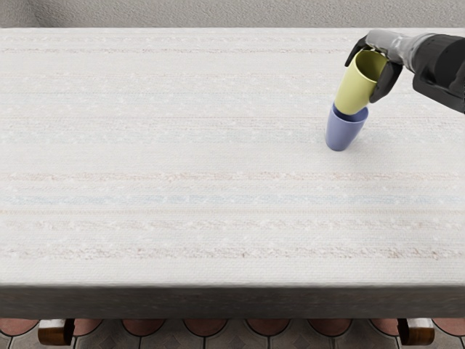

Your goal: Pick up cup and place in cup with right hand

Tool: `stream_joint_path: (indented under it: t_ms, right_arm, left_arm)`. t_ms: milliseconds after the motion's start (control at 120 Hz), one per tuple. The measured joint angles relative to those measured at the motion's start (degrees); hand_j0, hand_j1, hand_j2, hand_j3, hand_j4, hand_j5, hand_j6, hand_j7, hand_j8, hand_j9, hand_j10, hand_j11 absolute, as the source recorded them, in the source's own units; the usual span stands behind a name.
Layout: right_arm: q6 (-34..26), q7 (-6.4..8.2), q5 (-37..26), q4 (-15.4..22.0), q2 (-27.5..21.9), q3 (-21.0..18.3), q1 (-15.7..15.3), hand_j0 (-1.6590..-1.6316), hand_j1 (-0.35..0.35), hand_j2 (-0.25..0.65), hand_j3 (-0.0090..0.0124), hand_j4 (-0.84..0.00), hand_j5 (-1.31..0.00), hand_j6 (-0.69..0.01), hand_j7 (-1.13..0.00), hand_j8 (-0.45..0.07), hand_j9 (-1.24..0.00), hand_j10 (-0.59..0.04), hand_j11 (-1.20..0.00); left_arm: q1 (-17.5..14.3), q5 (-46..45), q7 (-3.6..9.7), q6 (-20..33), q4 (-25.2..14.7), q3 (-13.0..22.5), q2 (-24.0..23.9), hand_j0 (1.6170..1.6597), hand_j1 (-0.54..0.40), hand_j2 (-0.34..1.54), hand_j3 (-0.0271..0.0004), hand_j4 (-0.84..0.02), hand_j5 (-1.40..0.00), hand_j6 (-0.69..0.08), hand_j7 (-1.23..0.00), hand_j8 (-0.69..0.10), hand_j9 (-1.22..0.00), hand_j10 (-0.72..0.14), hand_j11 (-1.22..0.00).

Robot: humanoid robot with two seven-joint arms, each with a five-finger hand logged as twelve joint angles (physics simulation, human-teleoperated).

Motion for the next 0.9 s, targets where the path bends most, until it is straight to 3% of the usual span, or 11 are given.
stream_joint_path:
  t_ms: [200, 325, 608, 675, 900]
  right_arm:
    - [-0.12, 0.00, -0.36, -1.84, 1.34, 0.01, -0.07, -1.6505, 0.035, -0.102, -0.0008, -0.474, -0.61, -0.329, -0.61, -0.335, -0.62, -0.464, -0.62]
    - [-0.23, 0.01, -0.82, -3.16, 1.81, -0.01, -0.49, -1.6501, 0.037, -0.103, -0.0020, -0.475, -0.60, -0.325, -0.61, -0.332, -0.61, -0.465, -0.61]
    - [-0.21, 0.00, -1.49, -4.30, 2.25, -0.02, -1.31, -1.6506, 0.035, -0.102, -0.0004, -0.472, -0.60, -0.329, -0.61, -0.337, -0.61, -0.462, -0.62]
    - [-0.22, 0.00, -1.50, -4.51, 2.53, -0.02, -1.35, -1.6506, 0.037, -0.103, -0.0014, -0.471, -0.60, -0.326, -0.61, -0.333, -0.61, -0.461, -0.62]
    - [-0.25, 0.00, -1.52, -5.35, 3.14, -0.01, -1.41, -1.6503, 0.030, -0.109, -0.0011, -0.474, -0.60, -0.334, -0.61, -0.339, -0.61, -0.463, -0.61]
  left_arm:
    - [0.00, 0.01, 0.00, 0.00, 0.00, 0.00, 0.00, 1.6581, 0.349, 0.00, -0.0001, 0.000, 0.00, 0.000, 0.00, 0.000, 0.00, 0.000, 0.00]
    - [0.00, 0.00, 0.00, 0.00, 0.00, 0.00, 0.00, 1.6581, 0.349, 0.00, -0.0001, 0.000, 0.00, 0.000, 0.00, 0.000, 0.00, 0.000, 0.00]
    - [0.00, 0.00, 0.01, 0.00, 0.00, 0.00, 0.00, 1.6581, 0.349, 0.00, -0.0001, 0.000, 0.00, 0.000, 0.00, 0.000, 0.00, 0.000, 0.00]
    - [0.00, 0.00, 0.01, 0.00, 0.00, 0.00, 0.00, 1.6581, 0.349, 0.00, -0.0001, 0.000, 0.00, 0.000, 0.00, 0.000, 0.00, 0.000, 0.00]
    - [0.00, 0.01, 0.01, 0.00, 0.00, 0.00, 0.00, 1.6581, 0.349, 0.00, -0.0001, 0.000, 0.00, 0.000, 0.00, 0.000, 0.00, 0.000, 0.00]
